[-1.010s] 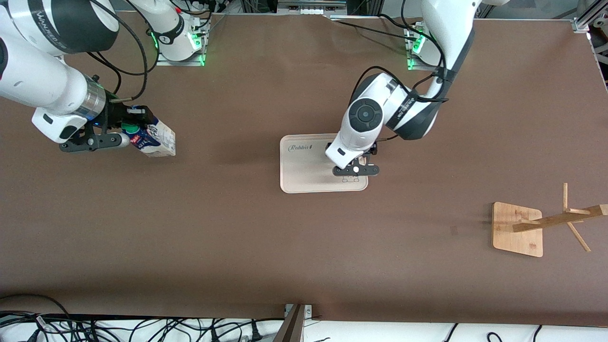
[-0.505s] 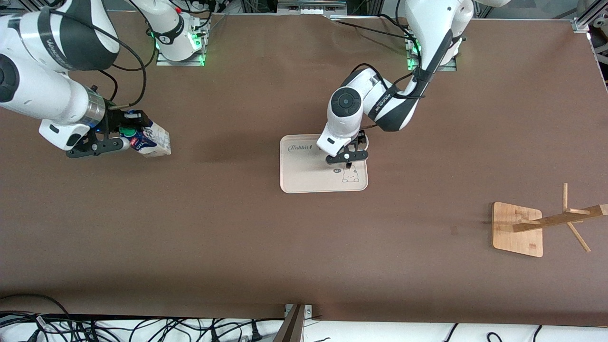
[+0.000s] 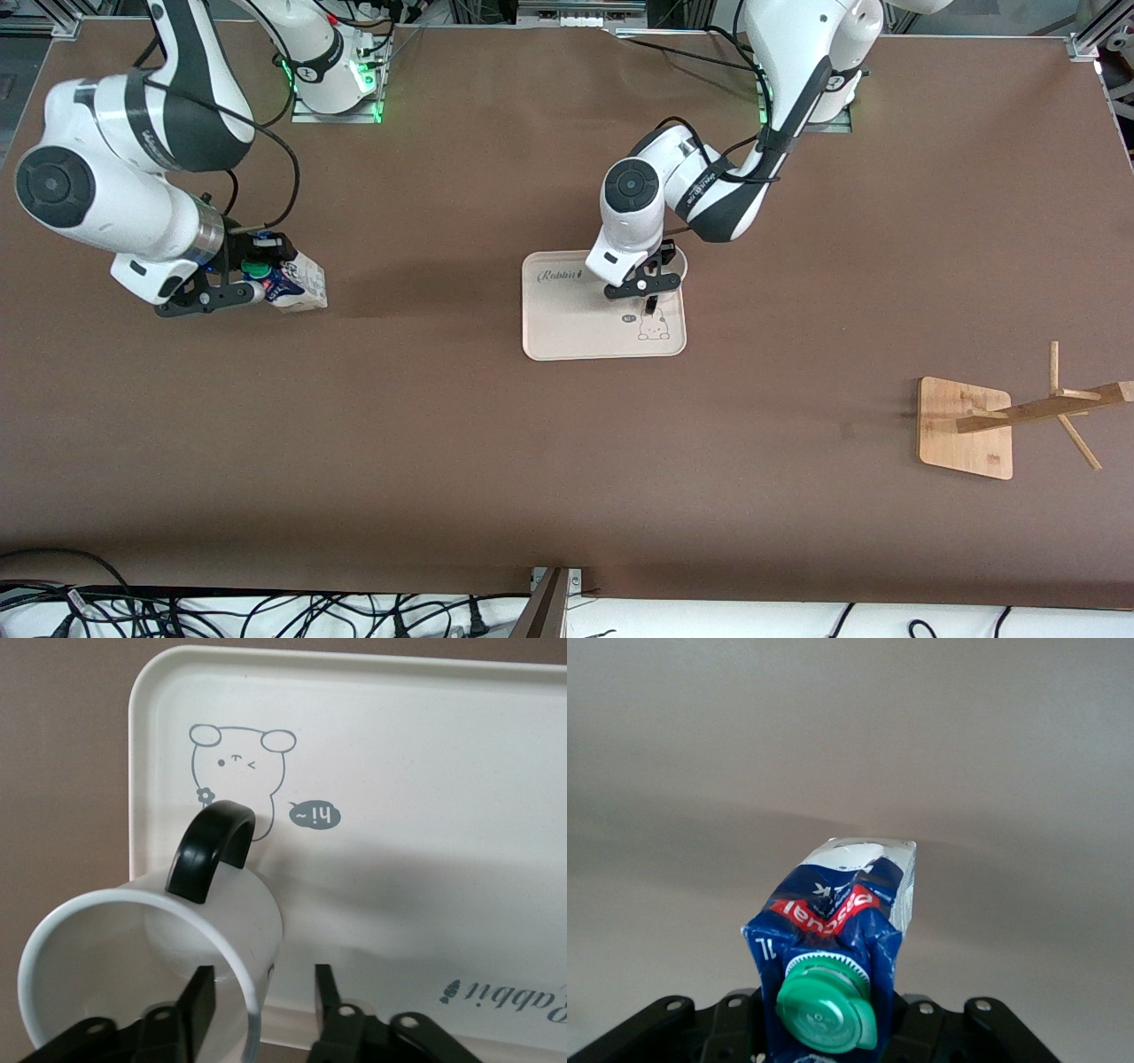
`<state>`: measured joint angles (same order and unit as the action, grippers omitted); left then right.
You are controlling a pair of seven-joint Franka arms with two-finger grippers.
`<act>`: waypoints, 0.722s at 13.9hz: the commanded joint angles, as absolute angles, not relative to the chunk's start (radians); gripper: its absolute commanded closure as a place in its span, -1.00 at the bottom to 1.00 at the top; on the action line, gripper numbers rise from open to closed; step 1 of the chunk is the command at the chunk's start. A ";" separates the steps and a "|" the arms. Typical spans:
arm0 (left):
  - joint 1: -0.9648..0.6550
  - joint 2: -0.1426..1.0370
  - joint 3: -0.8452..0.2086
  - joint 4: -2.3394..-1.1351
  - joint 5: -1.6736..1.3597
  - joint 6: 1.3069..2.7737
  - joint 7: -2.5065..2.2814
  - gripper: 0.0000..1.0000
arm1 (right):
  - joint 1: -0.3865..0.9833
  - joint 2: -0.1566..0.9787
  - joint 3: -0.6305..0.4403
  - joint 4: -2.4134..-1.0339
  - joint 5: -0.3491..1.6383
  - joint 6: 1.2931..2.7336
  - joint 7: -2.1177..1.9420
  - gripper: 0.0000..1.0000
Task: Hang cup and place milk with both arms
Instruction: 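Lower the milk carton onto the table while the left gripper grasps the mug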
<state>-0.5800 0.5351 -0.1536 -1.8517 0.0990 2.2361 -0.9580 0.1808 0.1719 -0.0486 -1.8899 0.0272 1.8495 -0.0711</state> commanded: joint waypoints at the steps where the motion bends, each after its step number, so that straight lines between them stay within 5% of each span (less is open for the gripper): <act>1: -0.583 0.537 -0.147 -1.832 0.124 2.243 -0.976 1.00 | 0.169 0.198 -0.038 -1.955 0.025 1.955 -0.077 0.37; 6: -0.545 0.490 -0.132 -1.755 0.123 2.218 -0.980 1.00 | 0.169 0.192 -0.040 -2.043 0.026 2.068 -0.077 0.37; 10: -0.341 0.374 -0.133 -1.666 0.123 2.087 -0.852 1.00 | 0.169 0.190 -0.052 -2.043 0.034 2.066 -0.068 0.37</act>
